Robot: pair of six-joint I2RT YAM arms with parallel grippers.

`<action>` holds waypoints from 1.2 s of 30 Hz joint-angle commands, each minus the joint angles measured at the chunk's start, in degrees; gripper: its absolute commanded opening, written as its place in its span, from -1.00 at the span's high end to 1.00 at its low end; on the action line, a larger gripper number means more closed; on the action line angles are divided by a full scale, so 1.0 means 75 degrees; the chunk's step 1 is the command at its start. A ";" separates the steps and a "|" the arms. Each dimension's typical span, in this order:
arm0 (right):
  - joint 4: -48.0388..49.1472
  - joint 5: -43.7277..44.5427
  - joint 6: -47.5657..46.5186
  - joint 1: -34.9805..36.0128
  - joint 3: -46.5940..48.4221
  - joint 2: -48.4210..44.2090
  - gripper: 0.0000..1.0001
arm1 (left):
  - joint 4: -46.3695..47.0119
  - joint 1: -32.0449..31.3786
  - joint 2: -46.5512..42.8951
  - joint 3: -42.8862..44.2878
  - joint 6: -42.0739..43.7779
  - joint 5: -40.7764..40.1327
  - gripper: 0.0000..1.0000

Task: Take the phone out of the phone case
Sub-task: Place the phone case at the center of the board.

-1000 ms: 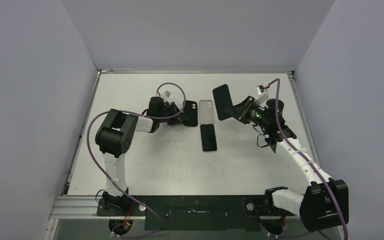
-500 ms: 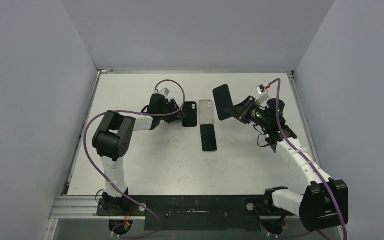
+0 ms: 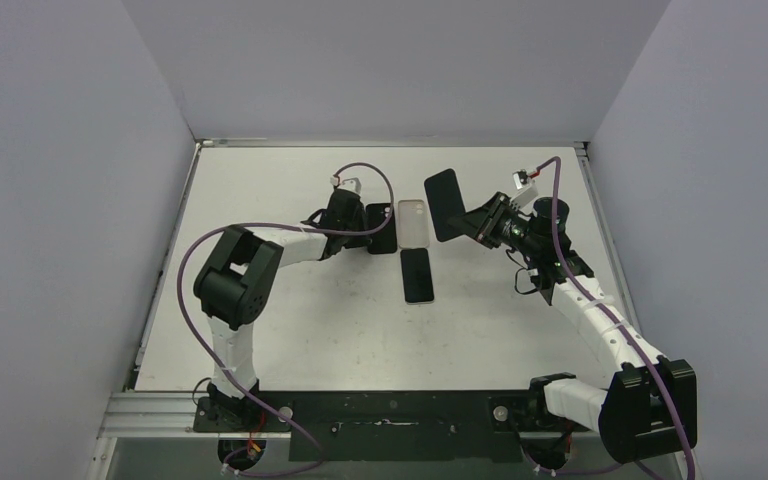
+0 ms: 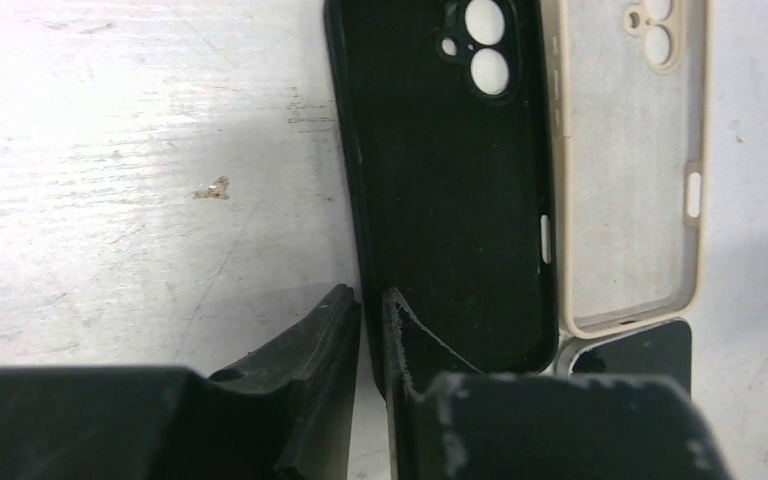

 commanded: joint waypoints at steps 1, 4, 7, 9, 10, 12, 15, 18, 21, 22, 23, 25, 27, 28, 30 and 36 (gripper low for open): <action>0.0765 -0.0193 0.0109 -0.0044 0.0108 -0.0125 1.00 | -0.0767 -0.0053 -0.0101 0.0117 0.0272 -0.0537 0.81; 0.0757 -0.0215 0.0113 -0.0038 0.0108 -0.0135 1.00 | -0.0667 -0.0189 -0.0085 0.0182 0.0275 -0.0569 0.88; 0.0735 -0.0239 0.0102 -0.0035 0.0108 -0.0142 1.00 | -0.0637 -0.0259 -0.0055 0.0249 0.0298 -0.0613 0.93; 0.0712 -0.0252 0.0090 -0.0040 0.0108 -0.0137 1.00 | -0.0637 -0.0293 0.0008 0.0392 0.0438 -0.0654 0.94; 0.0700 -0.0252 0.0084 -0.0042 0.0108 -0.0137 1.00 | -0.0686 -0.0326 0.0044 0.0500 0.0510 -0.0734 0.94; 0.0688 -0.0263 0.0089 -0.0042 0.0108 -0.0136 1.00 | -0.0802 -0.0372 0.0066 0.0638 0.0619 -0.0865 0.94; 0.0687 -0.0264 0.0076 -0.0040 0.0113 -0.0137 1.00 | -0.0837 -0.0461 0.0045 0.0732 0.0740 -0.1076 0.94; 0.0687 -0.0270 0.0078 -0.0040 0.0129 -0.0125 1.00 | -0.0870 -0.0507 0.0059 0.0785 0.0747 -0.1176 0.94; 0.0687 -0.0278 0.0078 -0.0038 0.0141 -0.0113 1.00 | -0.0883 -0.0532 0.0095 0.0770 0.0515 -0.1290 0.94; 0.0681 -0.0285 0.0076 -0.0036 0.0142 -0.0112 1.00 | -0.0883 -0.0542 0.0101 0.0764 0.0410 -0.1318 0.96; 0.0676 -0.0287 0.0067 -0.0034 0.0143 -0.0113 1.00 | -0.0876 -0.0551 0.0106 0.0769 0.0306 -0.1346 0.98; 0.0666 -0.0287 0.0066 -0.0041 0.0143 -0.0113 1.00 | -0.0872 -0.0617 0.0135 0.0785 0.0138 -0.1513 1.00; 0.0663 -0.0286 0.0075 -0.0040 0.0140 -0.0123 1.00 | -0.0840 -0.0640 0.0159 0.0770 -0.0044 -0.1616 1.00; 0.0658 -0.0287 0.0078 -0.0039 0.0143 -0.0125 1.00 | -0.0799 -0.0647 0.0163 0.0764 -0.0104 -0.1621 1.00; 0.0643 -0.0287 0.0066 -0.0041 0.0137 -0.0147 1.00 | -0.0748 -0.0651 0.0211 0.0801 -0.0172 -0.1641 1.00; 0.0605 -0.0276 0.0051 -0.0035 0.0120 -0.0183 1.00 | -0.0860 -0.0770 0.0300 0.1071 -0.0211 -0.1920 1.00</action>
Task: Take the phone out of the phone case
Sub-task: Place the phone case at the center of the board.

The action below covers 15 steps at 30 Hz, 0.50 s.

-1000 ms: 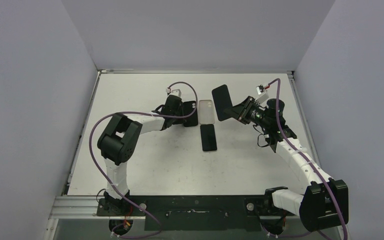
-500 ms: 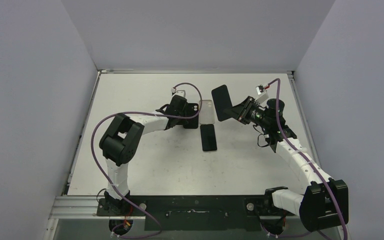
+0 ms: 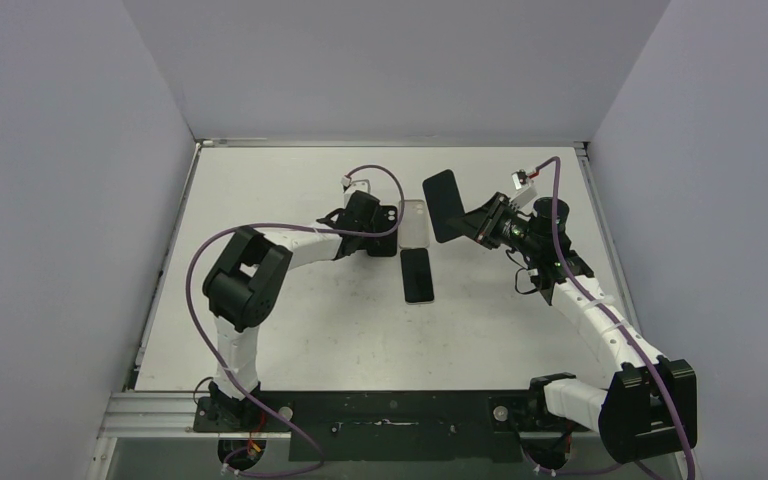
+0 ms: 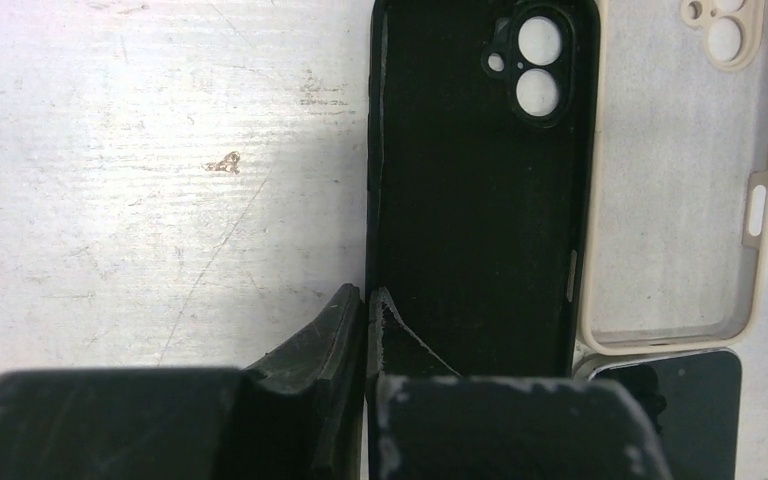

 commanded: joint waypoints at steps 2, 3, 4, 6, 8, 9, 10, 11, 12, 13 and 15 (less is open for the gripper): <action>0.0605 -0.0138 0.0017 -0.0035 0.0122 -0.0192 1.00 | 0.0212 -0.0137 0.0186 0.0505 -0.0257 -0.0397 1.00; 0.0605 -0.0138 0.0010 -0.0042 0.0116 -0.0193 1.00 | 0.0193 -0.0156 0.0196 0.0538 -0.0305 -0.0457 1.00; 0.0605 -0.0138 0.0009 -0.0044 0.0116 -0.0195 1.00 | 0.0178 -0.0171 0.0215 0.0567 -0.0357 -0.0510 1.00; 0.0594 -0.0138 0.0011 -0.0044 0.0122 -0.0195 1.00 | 0.0154 -0.0187 0.0237 0.0616 -0.0489 -0.0546 1.00; 0.0584 -0.0133 0.0017 -0.0044 0.0122 -0.0204 1.00 | 0.0125 -0.0199 0.0266 0.0653 -0.0574 -0.0647 1.00; 0.0576 -0.0138 0.0009 -0.0043 0.0121 -0.0216 1.00 | 0.0130 -0.0199 0.0283 0.0661 -0.0585 -0.0656 1.00; 0.0565 -0.0138 0.0008 -0.0038 0.0113 -0.0228 1.00 | 0.0136 -0.0199 0.0308 0.0686 -0.0576 -0.0672 1.00; 0.0553 -0.0138 -0.0004 -0.0042 0.0111 -0.0236 1.00 | 0.0130 -0.0199 0.0330 0.0704 -0.0547 -0.0683 1.00; 0.0541 -0.0138 -0.0013 -0.0035 0.0110 -0.0241 1.00 | 0.0115 -0.0199 0.0348 0.0732 -0.0527 -0.0708 1.00; 0.0535 -0.0138 -0.0018 -0.0044 0.0110 -0.0251 1.00 | 0.0106 -0.0199 0.0362 0.0745 -0.0505 -0.0723 1.00; 0.0526 -0.0138 -0.0026 -0.0041 0.0110 -0.0254 1.00 | 0.0143 -0.0199 0.0371 0.0769 -0.0400 -0.0699 1.00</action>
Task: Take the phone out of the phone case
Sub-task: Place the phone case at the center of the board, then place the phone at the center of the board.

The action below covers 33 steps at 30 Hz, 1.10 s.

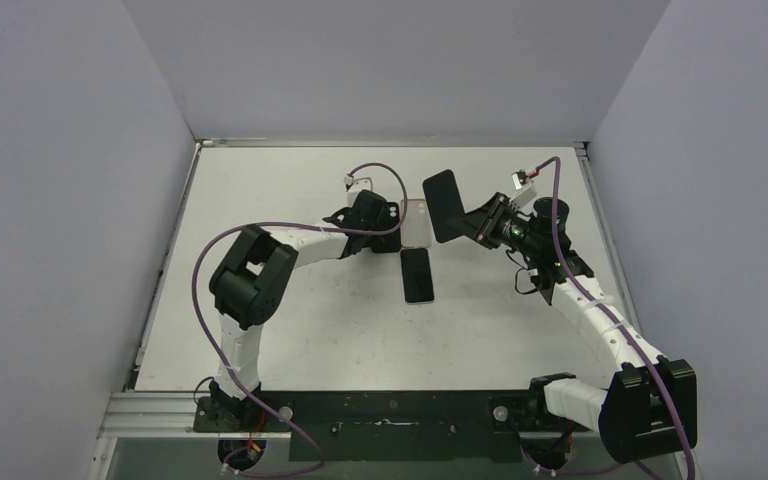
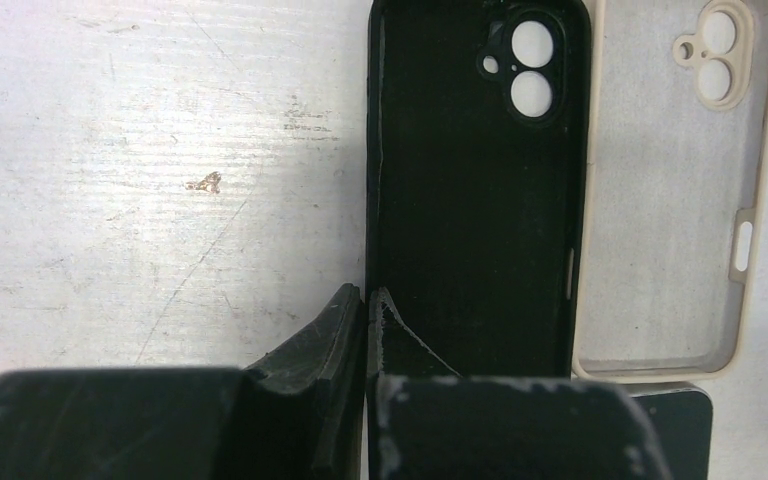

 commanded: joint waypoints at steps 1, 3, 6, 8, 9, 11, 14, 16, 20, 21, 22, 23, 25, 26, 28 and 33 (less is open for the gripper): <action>0.0529 -0.0138 -0.0017 -0.0044 0.0109 -0.0248 1.00 | 0.0219 -0.0021 0.0111 0.0402 0.0065 -0.0124 1.00; 0.0537 -0.0138 -0.0031 -0.0043 0.0110 -0.0260 1.00 | 0.0258 -0.0024 0.0123 0.0405 0.0143 -0.0026 1.00; 0.0529 -0.0138 -0.0045 -0.0043 0.0099 -0.0254 1.00 | 0.0271 -0.0031 0.0130 0.0379 0.0169 0.0112 1.00; 0.0509 -0.0118 -0.0078 -0.0043 0.0082 -0.0251 1.00 | 0.0268 -0.0032 0.0072 0.0332 0.0170 0.0149 0.90; 0.0503 -0.0099 -0.0072 -0.0044 0.0070 -0.0243 1.00 | 0.0251 -0.0033 0.0028 0.0311 0.0158 0.0157 0.82; 0.0502 -0.0072 -0.0056 -0.0022 0.0025 -0.0242 1.00 | 0.0202 -0.0033 -0.0085 0.0247 0.0145 0.0152 0.67; 0.0502 0.0079 -0.0064 0.0082 -0.0105 -0.0258 1.00 | 0.0150 0.0007 -0.0353 0.0119 0.0129 0.0097 0.45; 0.0514 0.0273 -0.0063 0.0237 -0.0241 -0.0303 1.00 | 0.0064 0.0061 -0.0575 0.0013 0.0098 0.0076 0.32; 0.0563 0.0801 -0.0066 0.0728 -0.0511 -0.0376 1.00 | -0.0020 0.0321 -0.1229 -0.0309 0.0023 0.0545 0.17; 0.0590 0.0940 -0.0062 0.0887 -0.0565 -0.0382 1.00 | -0.0018 0.0445 -0.1434 -0.0484 0.0017 0.0971 0.14; 0.0620 0.1092 -0.0061 0.1093 -0.0626 -0.0377 1.00 | -0.0018 0.0553 -0.1676 -0.0632 -0.0046 0.1240 0.08; 0.0681 0.1218 -0.0041 0.1243 -0.0670 -0.0363 1.00 | -0.0034 0.0679 -0.2015 -0.0826 -0.0159 0.1407 0.01; 0.0816 0.1462 0.0051 0.1510 -0.0756 -0.0312 1.00 | 0.0074 0.0957 -0.2611 -0.1333 -0.0392 0.1757 -0.08; 0.0886 0.1566 0.0111 0.1635 -0.0802 -0.0267 1.00 | 0.0188 0.1128 -0.2941 -0.1640 -0.0523 0.1946 -0.13; 0.1022 0.1809 0.0219 0.1903 -0.0877 -0.0173 1.00 | 0.0422 0.1467 -0.3600 -0.2235 -0.0750 0.2273 -0.32; 0.1323 0.2788 0.0315 0.2814 -0.0947 0.0167 1.00 | -0.0054 0.1892 -0.4802 -0.2881 -0.0933 0.2603 -0.66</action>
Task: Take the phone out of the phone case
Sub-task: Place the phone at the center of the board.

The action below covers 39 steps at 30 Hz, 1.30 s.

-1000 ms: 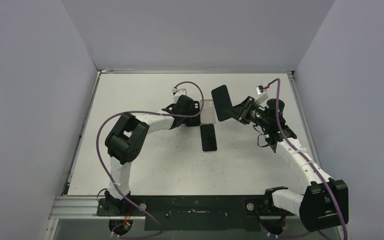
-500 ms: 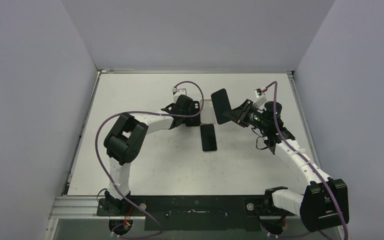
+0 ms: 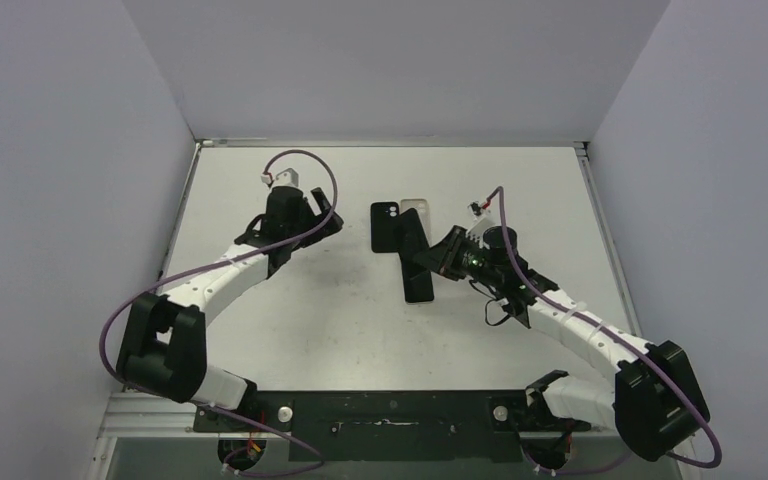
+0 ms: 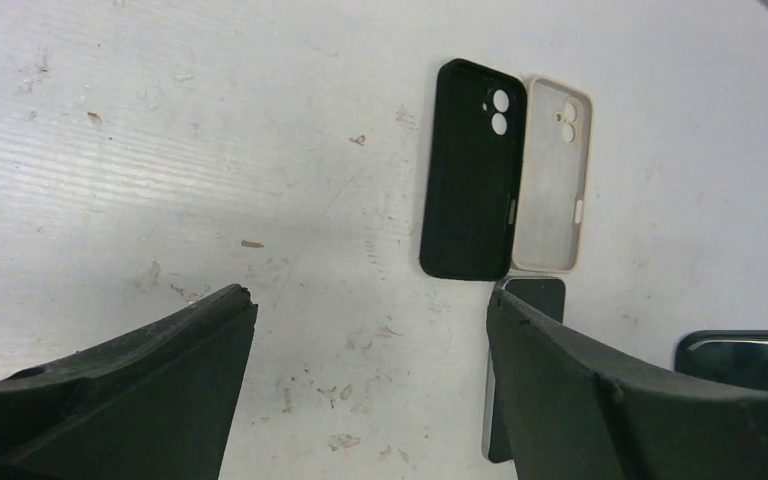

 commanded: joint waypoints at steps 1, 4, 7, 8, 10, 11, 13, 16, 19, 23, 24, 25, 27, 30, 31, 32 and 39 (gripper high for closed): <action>0.1239 0.1104 0.0212 0.0732 0.0005 0.0222 1.00 | -0.0334 0.0080 -0.0846 -0.0191 -0.0303 0.0617 -0.67; 0.1682 0.1551 0.0394 0.1145 -0.0159 0.0393 1.00 | -0.0602 -0.0135 -0.1266 -0.0366 -0.0606 0.0923 -0.86; 0.1867 0.1825 0.0390 0.1413 -0.0293 0.0409 1.00 | -0.0660 -0.0223 -0.1668 -0.0626 -0.1134 0.1256 -0.95; 0.1856 0.1851 0.0344 0.1450 -0.0312 0.0390 1.00 | -0.0648 -0.0260 -0.1808 -0.0733 -0.1325 0.1403 -0.95; 0.1838 0.1849 0.0226 0.1506 -0.0364 0.0343 1.00 | -0.0709 -0.0401 -0.2094 -0.0815 -0.1590 0.1417 -0.95; 0.1861 0.1838 0.0188 0.1533 -0.0409 0.0311 1.00 | -0.0771 -0.0505 -0.2237 -0.0839 -0.1748 0.1331 -0.95; 0.1949 0.1716 0.0147 0.1571 -0.0466 0.0268 1.00 | -0.0972 -0.0711 -0.2548 -0.0827 -0.2056 0.1079 -0.95; 0.1926 0.1528 0.0115 0.1605 -0.0469 0.0205 1.00 | -0.1539 -0.0962 -0.2781 -0.0590 -0.2338 0.0860 -0.95; 0.2005 0.1430 0.0040 0.1643 -0.0578 0.0102 1.00 | -0.1873 -0.1150 -0.3003 -0.0446 -0.2352 0.0684 -0.95; 0.2215 0.1262 -0.0138 0.1651 -0.0831 0.0057 1.00 | -0.1957 -0.1279 -0.3303 -0.0565 -0.2495 0.0483 -0.95; 0.2206 0.1217 -0.0130 0.1650 -0.0837 0.0054 1.00 | -0.1995 -0.1278 -0.3289 -0.0541 -0.2548 0.0502 -0.95; 0.2190 0.1152 -0.0144 0.1658 -0.0830 0.0044 1.00 | -0.2012 -0.1311 -0.3267 -0.0525 -0.2601 0.0509 -0.95; 0.2131 0.1147 -0.0253 0.1743 -0.0832 -0.0060 1.00 | -0.1936 -0.1498 -0.3185 -0.0536 -0.2797 0.0361 -0.95; 0.2036 0.1323 -0.0327 0.1888 -0.0946 -0.0201 1.00 | -0.1857 -0.1830 -0.2996 -0.0467 -0.3117 0.0016 -0.95; 0.2037 0.1393 -0.0328 0.1930 -0.0993 -0.0239 1.00 | -0.1867 -0.1913 -0.2948 -0.0439 -0.3223 -0.0122 -0.95; 0.2040 0.1482 -0.0328 0.1977 -0.1031 -0.0277 1.00 | -0.1839 -0.1973 -0.2926 -0.0425 -0.3307 -0.0243 -0.95; 0.1974 0.1785 -0.0294 0.2194 -0.1096 -0.0395 1.00 | -0.1569 -0.2050 -0.2647 -0.0341 -0.3511 -0.0354 -0.95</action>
